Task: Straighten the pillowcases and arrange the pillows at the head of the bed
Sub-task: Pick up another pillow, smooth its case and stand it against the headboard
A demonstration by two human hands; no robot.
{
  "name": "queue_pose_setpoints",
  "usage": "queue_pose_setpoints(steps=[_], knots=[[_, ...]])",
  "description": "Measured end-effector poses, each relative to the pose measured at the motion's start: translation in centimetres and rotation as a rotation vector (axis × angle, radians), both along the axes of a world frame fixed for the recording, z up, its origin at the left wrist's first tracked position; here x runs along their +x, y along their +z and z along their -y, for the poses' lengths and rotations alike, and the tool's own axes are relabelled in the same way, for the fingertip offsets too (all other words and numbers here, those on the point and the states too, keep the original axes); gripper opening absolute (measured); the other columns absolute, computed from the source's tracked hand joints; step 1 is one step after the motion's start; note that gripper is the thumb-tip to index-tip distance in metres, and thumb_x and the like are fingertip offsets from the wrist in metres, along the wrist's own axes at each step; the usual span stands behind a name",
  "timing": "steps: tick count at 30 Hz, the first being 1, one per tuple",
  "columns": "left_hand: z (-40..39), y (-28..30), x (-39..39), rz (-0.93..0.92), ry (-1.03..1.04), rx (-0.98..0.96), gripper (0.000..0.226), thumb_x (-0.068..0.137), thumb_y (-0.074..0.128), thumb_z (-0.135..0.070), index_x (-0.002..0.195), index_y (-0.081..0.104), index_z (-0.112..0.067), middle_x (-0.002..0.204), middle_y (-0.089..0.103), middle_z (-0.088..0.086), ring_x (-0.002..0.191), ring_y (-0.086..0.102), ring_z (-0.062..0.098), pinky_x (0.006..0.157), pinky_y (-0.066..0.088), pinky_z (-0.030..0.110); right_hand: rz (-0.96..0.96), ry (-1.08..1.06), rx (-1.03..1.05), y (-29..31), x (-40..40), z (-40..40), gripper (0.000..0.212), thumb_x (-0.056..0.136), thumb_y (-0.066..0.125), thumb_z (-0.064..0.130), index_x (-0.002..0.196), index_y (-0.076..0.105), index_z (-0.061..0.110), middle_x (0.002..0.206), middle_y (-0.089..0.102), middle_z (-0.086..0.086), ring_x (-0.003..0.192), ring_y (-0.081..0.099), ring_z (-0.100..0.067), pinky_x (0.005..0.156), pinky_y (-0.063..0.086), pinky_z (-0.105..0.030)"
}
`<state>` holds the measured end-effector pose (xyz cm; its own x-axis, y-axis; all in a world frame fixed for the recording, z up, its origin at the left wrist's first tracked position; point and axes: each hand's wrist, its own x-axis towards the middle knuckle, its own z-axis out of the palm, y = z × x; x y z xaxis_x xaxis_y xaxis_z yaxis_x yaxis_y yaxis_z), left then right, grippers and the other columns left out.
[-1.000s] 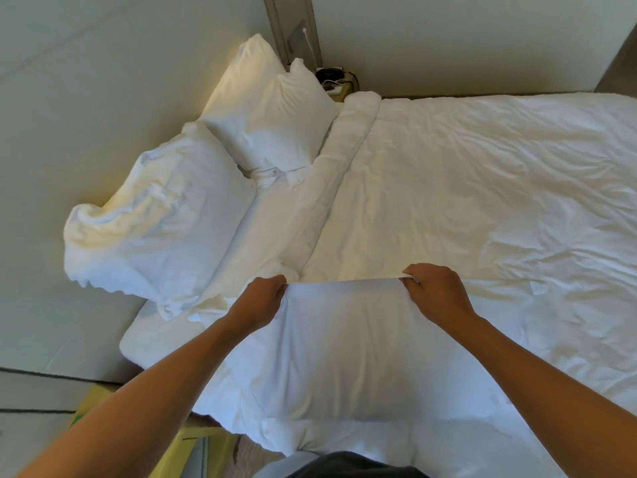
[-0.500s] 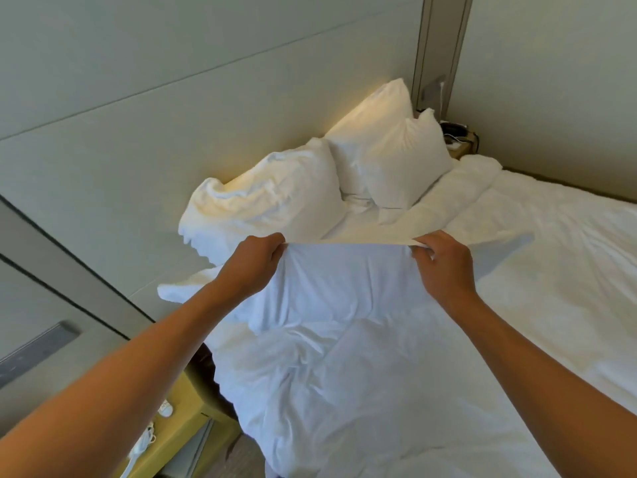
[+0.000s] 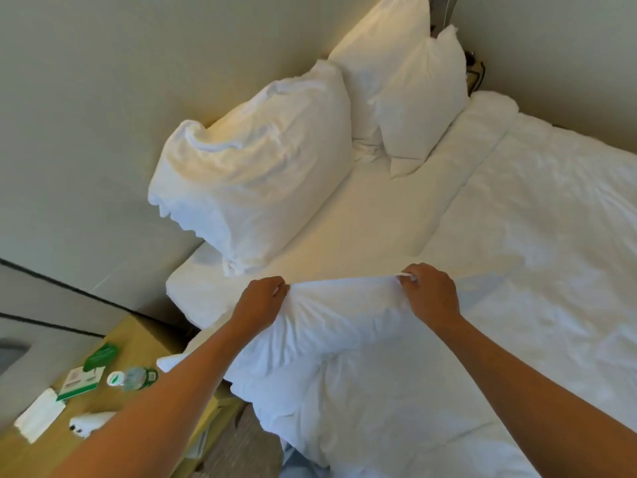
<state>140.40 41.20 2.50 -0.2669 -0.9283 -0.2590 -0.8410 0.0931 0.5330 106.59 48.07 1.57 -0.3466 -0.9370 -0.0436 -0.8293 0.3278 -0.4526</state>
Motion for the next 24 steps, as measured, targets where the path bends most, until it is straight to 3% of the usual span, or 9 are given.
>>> queue_pose_setpoints(steps=[3,6,11,16,24], knots=[[1.8,-2.4,0.2,-0.024,-0.013,0.021,0.032,0.103,0.052,-0.028,0.074,0.057,-0.014,0.063,0.056,-0.005,0.064,0.057,0.02,0.056,0.037,0.031,-0.052,-0.06,-0.016,-1.1,0.7,0.9,0.015,0.098,0.065,0.023,0.1,0.078,0.015,0.096,0.074,-0.008,0.086,0.07,-0.034,0.07,0.047,-0.031],[3.8,-2.8,0.2,-0.054,-0.021,0.031,0.034,0.102,0.052,-0.03,0.072,0.053,-0.015,0.059,0.052,-0.004,0.059,0.053,0.017,0.052,0.035,0.03,-0.069,-0.088,-0.037,-0.8,0.7,1.8,0.016,0.099,0.064,0.021,0.1,0.078,0.013,0.094,0.072,-0.007,0.081,0.069,-0.031,0.067,0.043,-0.029],[6.0,-1.6,0.8,-0.104,0.012,0.049,0.036,0.101,0.056,-0.027,0.071,0.055,-0.008,0.062,0.055,0.001,0.059,0.052,0.019,0.056,0.036,0.032,-0.079,-0.04,-0.093,0.8,1.4,4.0,0.014,0.097,0.066,0.014,0.095,0.078,0.008,0.085,0.07,-0.011,0.073,0.066,-0.033,0.066,0.052,-0.036],[7.0,1.1,0.8,-0.076,0.012,0.018,0.036,0.101,0.058,-0.029,0.066,0.051,-0.019,0.061,0.055,-0.003,0.057,0.052,0.015,0.052,0.035,0.026,-0.015,-0.035,-0.117,1.5,1.5,5.8,0.017,0.101,0.061,0.015,0.101,0.077,0.007,0.094,0.071,-0.013,0.082,0.066,-0.034,0.075,0.055,-0.04],[5.3,3.7,-0.4,0.03,0.104,-0.002,0.026,0.096,0.067,-0.026,0.074,0.058,-0.017,0.062,0.054,-0.005,0.057,0.052,0.012,0.051,0.034,0.023,0.12,0.013,-0.122,-0.1,0.4,7.7,0.019,0.102,0.059,0.015,0.097,0.076,0.009,0.095,0.071,-0.011,0.083,0.065,-0.032,0.073,0.049,-0.033]])
